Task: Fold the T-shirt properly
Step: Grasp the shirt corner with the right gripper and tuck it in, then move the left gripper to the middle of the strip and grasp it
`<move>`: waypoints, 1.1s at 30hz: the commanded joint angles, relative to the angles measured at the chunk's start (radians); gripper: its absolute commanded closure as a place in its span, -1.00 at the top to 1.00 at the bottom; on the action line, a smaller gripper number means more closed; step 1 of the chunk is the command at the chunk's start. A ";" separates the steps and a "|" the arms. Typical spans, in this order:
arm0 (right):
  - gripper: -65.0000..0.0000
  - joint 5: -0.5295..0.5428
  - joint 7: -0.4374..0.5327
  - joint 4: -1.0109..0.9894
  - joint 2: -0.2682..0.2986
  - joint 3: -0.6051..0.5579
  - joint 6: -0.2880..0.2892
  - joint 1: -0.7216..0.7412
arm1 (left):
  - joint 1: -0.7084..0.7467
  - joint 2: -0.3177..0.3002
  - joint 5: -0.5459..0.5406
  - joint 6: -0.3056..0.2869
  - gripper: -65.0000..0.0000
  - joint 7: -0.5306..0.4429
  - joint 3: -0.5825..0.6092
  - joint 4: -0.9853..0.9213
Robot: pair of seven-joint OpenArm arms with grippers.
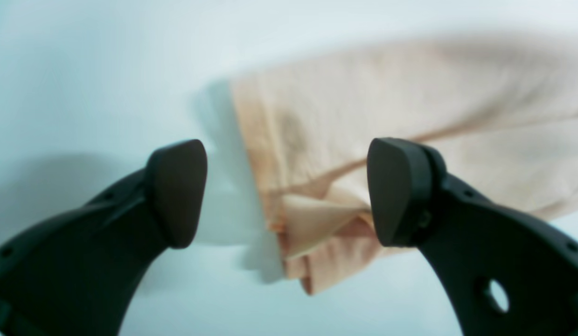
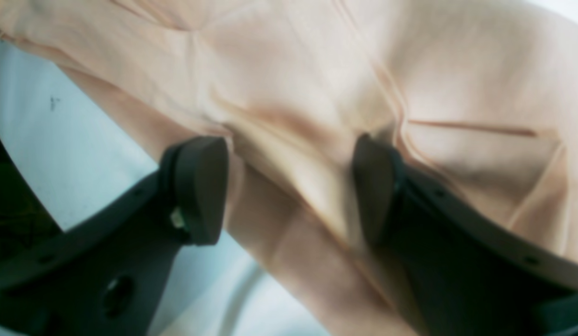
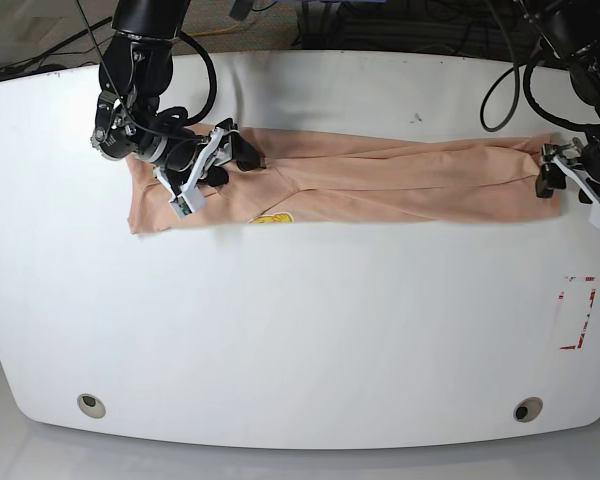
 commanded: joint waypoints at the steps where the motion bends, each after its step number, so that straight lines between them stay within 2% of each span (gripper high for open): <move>1: 0.25 -0.033 -0.031 0.004 0.016 0.002 -0.010 -0.001 | -0.030 -0.017 -0.001 0.000 0.55 0.014 -0.041 -0.029; 12: 0.25 -0.031 -0.031 0.004 0.011 0.002 -0.010 -0.003 | -0.041 -0.014 -0.005 0.000 0.56 0.008 -0.044 -0.197; 16: 0.25 -0.031 -0.031 0.004 0.009 0.002 -0.010 -0.003 | -0.039 -0.014 -0.008 0.000 0.56 0.008 0.006 -0.213; 24: 0.16 -0.031 -0.031 0.004 0.008 0.002 -0.010 -0.001 | -0.033 0.035 -0.010 0.000 0.50 0.013 0.038 -0.213; 26: 0.14 -0.030 -0.031 0.004 0.008 0.002 -0.010 -0.001 | -0.033 0.050 -0.010 0.000 0.26 0.013 0.038 -0.213; 28: 0.14 -0.030 -0.031 0.004 0.008 0.002 -0.010 -0.001 | -0.033 0.059 -0.008 0.000 -0.08 0.013 0.040 -0.207; 30: 0.14 -0.030 -0.031 0.004 0.008 0.002 -0.010 -0.001 | -0.033 0.059 -0.008 0.000 -0.69 0.014 0.058 -0.205; 31: 0.14 -0.030 -0.031 0.004 0.008 0.002 -0.010 -0.001 | -0.033 0.059 -0.008 0.000 -0.93 0.014 0.075 -0.205; 33: 0.14 -0.030 -0.031 0.004 0.006 0.002 -0.010 -0.001 | -0.031 0.059 -0.010 0.000 -1.00 0.014 0.106 -0.199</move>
